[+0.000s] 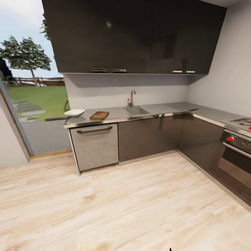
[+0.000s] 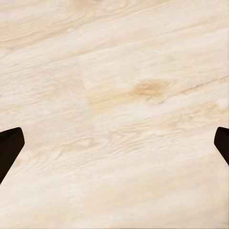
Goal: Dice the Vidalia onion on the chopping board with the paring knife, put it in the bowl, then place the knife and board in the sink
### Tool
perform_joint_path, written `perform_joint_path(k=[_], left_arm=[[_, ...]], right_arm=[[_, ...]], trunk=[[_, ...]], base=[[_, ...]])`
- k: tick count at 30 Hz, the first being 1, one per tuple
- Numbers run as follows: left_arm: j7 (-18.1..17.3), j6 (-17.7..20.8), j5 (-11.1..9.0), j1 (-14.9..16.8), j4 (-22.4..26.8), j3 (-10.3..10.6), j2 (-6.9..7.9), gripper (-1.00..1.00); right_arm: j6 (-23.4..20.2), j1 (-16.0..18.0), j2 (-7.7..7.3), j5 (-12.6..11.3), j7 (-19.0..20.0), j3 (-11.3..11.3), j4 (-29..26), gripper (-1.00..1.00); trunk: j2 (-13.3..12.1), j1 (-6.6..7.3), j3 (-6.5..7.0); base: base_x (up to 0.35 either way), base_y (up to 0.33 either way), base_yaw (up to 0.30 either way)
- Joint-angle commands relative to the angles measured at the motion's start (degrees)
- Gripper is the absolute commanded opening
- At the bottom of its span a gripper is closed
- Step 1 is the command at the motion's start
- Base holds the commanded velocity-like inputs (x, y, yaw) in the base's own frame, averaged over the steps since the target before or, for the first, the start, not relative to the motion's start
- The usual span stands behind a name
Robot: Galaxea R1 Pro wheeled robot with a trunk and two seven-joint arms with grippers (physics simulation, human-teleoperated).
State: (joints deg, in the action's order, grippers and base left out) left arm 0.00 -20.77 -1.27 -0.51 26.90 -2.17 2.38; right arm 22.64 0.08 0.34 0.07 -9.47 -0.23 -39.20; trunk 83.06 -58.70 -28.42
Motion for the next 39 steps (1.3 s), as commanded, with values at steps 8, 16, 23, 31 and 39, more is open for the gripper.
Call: perform_joint_path(k=[8,16,23,31,39], left_arm=[[0.0,-0.1,-0.1,0.0,0.1,0.0,-0.01,1.00],[0.0,-0.1,-0.1,0.0,0.1,0.0,-0.01,1.00],[0.0,-0.1,-0.1,0.0,0.1,0.0,-0.01,1.00],[0.0,-0.1,-0.1,0.0,0.1,0.0,-0.01,1.00],[0.0,-0.1,-0.1,0.0,0.1,0.0,-0.01,1.00]], right_arm=[[0.1,0.0,0.01,0.0,-0.2,0.0,0.0,1.00],[0.1,0.0,0.01,0.0,-0.2,0.0,0.0,1.00],[0.1,0.0,0.01,0.0,-0.2,0.0,0.0,1.00],[0.1,0.0,0.01,0.0,-0.2,0.0,0.0,1.00],[0.1,0.0,0.01,0.0,-0.2,0.0,0.0,1.00]], trunk=[[0.0,-0.03,-0.04],[0.0,-0.03,-0.04],[0.0,-0.03,-0.04],[0.0,-0.03,-0.04],[0.0,-0.03,-0.04]], base=[[0.284,-0.188,0.277],[0.279,-0.194,0.277],[0.279,-0.195,0.277],[0.279,-0.195,0.271],[0.203,-0.147,0.046]])
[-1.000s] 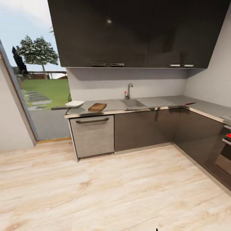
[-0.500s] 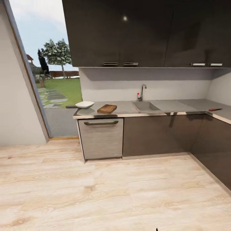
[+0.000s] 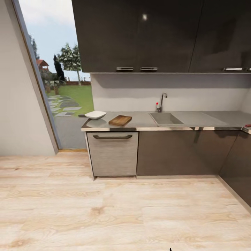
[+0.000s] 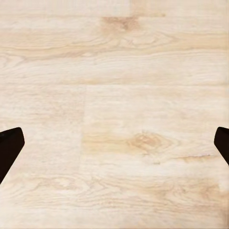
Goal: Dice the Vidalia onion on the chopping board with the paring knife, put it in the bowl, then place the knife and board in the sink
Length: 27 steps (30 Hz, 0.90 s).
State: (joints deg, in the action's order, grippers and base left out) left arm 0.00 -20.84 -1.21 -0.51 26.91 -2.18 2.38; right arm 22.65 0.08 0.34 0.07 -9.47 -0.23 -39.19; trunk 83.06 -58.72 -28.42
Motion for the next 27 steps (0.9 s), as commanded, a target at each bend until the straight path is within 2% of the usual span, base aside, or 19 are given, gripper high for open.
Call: perform_joint_path(k=[1,14,27], left_arm=[[0.0,-0.1,-0.1,0.0,0.1,0.0,0.00,1.00],[0.0,-0.1,-0.2,0.0,0.1,0.0,0.00,1.00],[0.0,-0.1,-0.2,0.0,0.1,0.0,0.00,1.00]], right_arm=[[0.1,0.0,0.01,0.0,-0.2,0.0,0.0,1.00],[0.1,0.0,0.01,0.0,-0.2,0.0,0.0,1.00],[0.1,0.0,0.01,0.0,-0.2,0.0,0.0,1.00]], trunk=[[0.0,-0.01,-0.04],[0.0,-0.01,-0.04],[0.0,-0.01,-0.04]], base=[[0.064,-0.048,0.006],[0.030,-0.008,0.001],[0.279,0.000,0.000]])
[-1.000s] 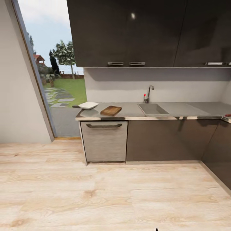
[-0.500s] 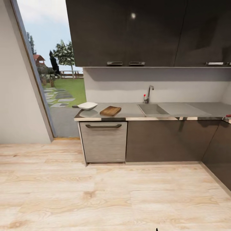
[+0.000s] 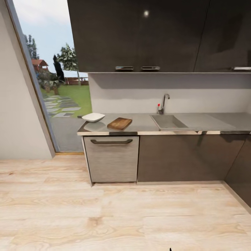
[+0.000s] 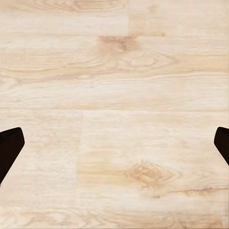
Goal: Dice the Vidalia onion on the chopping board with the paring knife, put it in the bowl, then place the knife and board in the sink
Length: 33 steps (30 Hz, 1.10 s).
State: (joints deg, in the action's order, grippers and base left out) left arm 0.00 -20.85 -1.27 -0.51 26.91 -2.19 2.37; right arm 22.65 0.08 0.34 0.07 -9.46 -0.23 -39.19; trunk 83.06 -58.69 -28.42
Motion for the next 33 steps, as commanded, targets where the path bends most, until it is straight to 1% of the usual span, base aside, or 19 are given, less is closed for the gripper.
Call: perform_joint_path(k=[1,6,33], left_arm=[[0.0,-0.1,-0.1,0.0,0.1,0.0,0.00,1.00],[-0.1,-0.2,-0.1,0.0,0.1,0.1,0.00,1.00],[-0.1,-0.2,-0.1,0.0,0.1,0.1,0.09,1.00]], right_arm=[[0.1,0.0,0.01,0.0,-0.2,0.0,0.0,1.00],[0.2,0.0,0.01,0.0,-0.2,0.0,0.0,1.00],[0.1,0.0,-0.02,0.0,-0.2,0.0,0.0,1.00]], trunk=[[0.0,-0.04,-0.04],[0.0,-0.04,-0.04],[0.0,-0.04,-0.04]], base=[[0.321,0.000,0.000],[0.176,0.000,0.000],[0.004,0.000,0.000]])
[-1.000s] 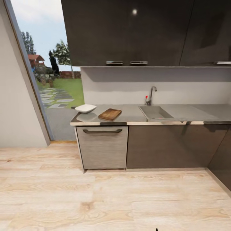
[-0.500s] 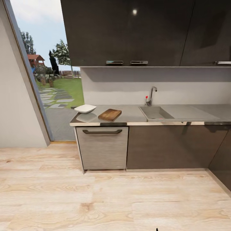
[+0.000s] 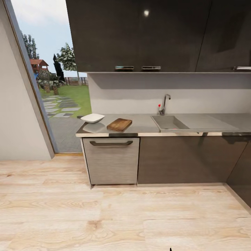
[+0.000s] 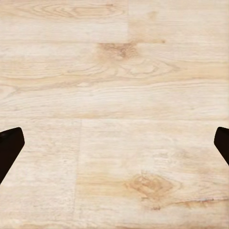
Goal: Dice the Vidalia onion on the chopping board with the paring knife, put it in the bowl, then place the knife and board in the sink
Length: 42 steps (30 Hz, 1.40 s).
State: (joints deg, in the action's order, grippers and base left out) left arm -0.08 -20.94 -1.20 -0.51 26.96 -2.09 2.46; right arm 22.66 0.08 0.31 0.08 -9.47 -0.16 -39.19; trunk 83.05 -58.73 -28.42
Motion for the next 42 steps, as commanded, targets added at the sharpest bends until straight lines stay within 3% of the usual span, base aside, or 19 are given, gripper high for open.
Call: perform_joint_path(k=[1,40,42], left_arm=[[0.0,-0.1,-0.1,0.0,0.1,0.0,0.00,1.00],[0.0,-0.1,-0.1,0.0,0.1,-0.1,0.00,1.00],[0.0,-0.1,-0.1,0.0,0.1,-0.1,0.00,1.00]], right_arm=[[0.1,0.0,0.02,0.0,-0.2,0.0,0.0,1.00],[0.1,0.0,-0.01,0.0,-0.2,-0.1,0.0,1.00],[0.1,0.0,0.02,0.0,-0.2,0.0,0.0,1.00]], trunk=[[0.0,0.00,-0.04],[0.0,0.00,-0.04],[-0.8,0.44,0.32]], base=[[0.000,0.000,0.000],[0.000,0.000,0.000],[0.000,0.000,0.000]])
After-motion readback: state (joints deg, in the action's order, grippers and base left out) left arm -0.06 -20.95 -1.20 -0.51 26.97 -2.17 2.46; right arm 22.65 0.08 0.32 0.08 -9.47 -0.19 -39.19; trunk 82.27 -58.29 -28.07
